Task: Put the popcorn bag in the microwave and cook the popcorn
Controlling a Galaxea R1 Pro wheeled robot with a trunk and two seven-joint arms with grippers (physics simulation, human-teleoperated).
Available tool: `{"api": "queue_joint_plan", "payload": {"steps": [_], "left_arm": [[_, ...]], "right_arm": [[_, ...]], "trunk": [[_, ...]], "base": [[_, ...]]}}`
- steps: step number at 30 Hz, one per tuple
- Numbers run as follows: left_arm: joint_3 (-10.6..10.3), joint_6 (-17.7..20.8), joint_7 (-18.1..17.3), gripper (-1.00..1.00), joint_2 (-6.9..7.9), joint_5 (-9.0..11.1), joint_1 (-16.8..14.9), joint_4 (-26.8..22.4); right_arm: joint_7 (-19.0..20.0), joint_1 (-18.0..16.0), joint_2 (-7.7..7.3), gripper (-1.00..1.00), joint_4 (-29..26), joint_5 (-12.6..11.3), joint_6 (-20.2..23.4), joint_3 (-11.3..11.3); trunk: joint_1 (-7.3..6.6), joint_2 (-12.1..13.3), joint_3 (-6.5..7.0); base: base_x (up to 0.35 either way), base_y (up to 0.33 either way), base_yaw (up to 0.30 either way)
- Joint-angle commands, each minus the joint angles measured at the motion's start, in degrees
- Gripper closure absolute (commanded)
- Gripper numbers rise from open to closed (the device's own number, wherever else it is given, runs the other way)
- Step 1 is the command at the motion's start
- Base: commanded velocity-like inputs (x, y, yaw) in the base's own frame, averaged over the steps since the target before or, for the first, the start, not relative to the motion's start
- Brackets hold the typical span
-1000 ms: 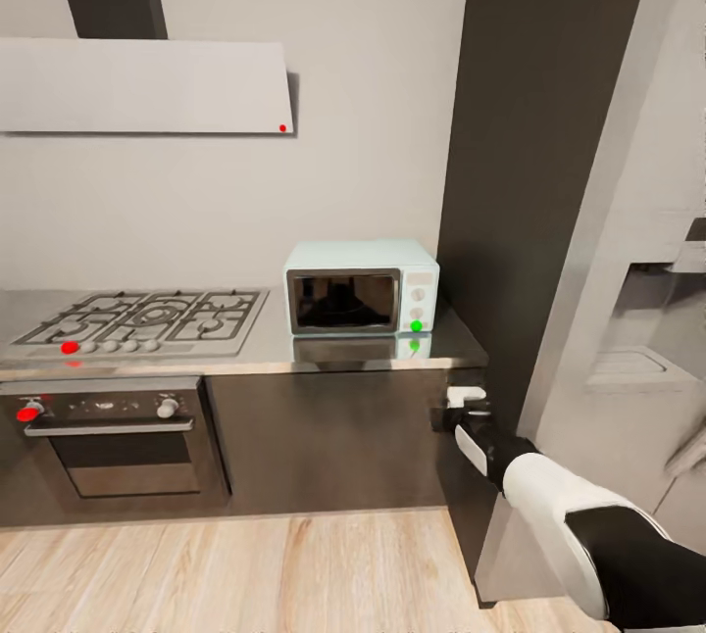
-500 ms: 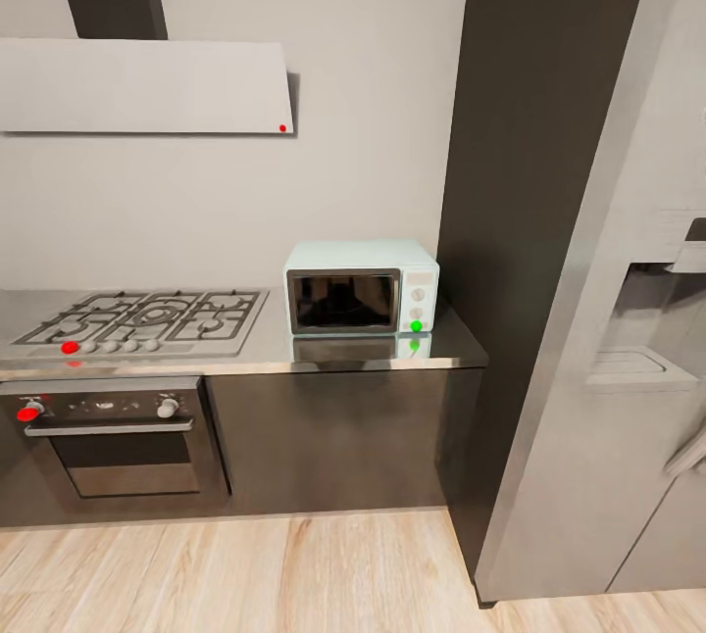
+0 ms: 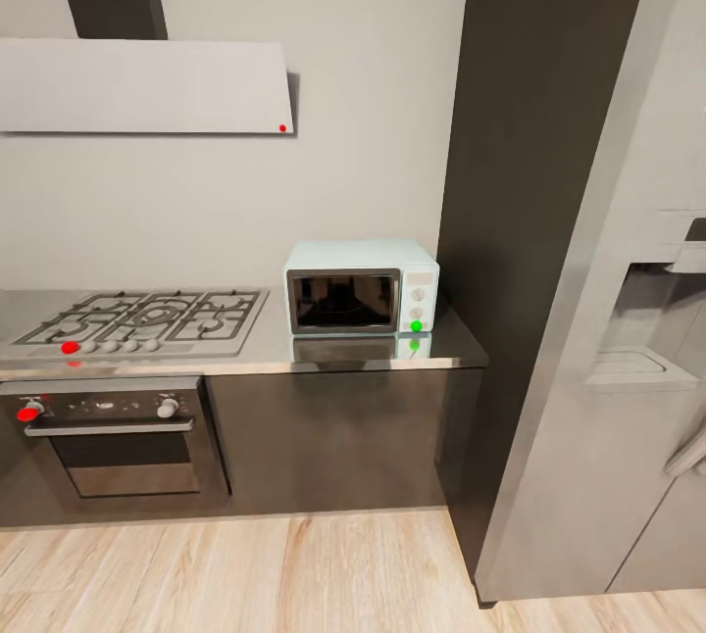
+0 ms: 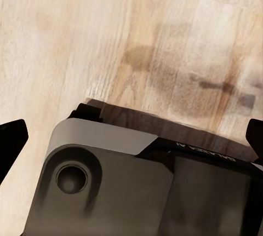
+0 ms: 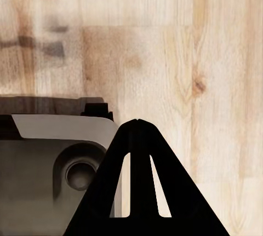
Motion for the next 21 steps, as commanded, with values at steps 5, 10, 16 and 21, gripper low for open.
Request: {"api": "queue_joint_plan", "payload": {"steps": [5,10,16,21], "left_arm": [[-0.5,-0.2,0.2,-1.0,-0.02,0.3,0.0,0.0],[-0.5,-0.2,0.2,-1.0,-0.02,0.1,0.0,0.0],[-0.5,-0.1,0.2,-1.0,-0.02,0.1,0.0,0.0],[-0.5,-0.2,0.2,-1.0,-0.02,0.1,0.0,0.0]], "right_arm": [[-0.1,-0.1,-0.19,1.0,0.5,-1.3,-0.4,0.5],[-0.1,0.1,-0.19,1.0,0.9,-1.5,0.2,0.5],[-0.1,1.7,-0.11,1.0,0.9,-1.5,-0.1,0.5],[-0.1,1.8,-0.16,1.0,0.8,-1.5,-0.3,0.5]], "trunk": [[0.0,0.0,-0.07],[0.0,0.0,-0.07],[0.0,0.0,-0.07],[0.0,0.0,-0.07]], "base": [[0.0,0.0,0.0],[0.0,0.0,0.0],[0.0,0.0,0.0],[0.0,0.0,0.0]]}}
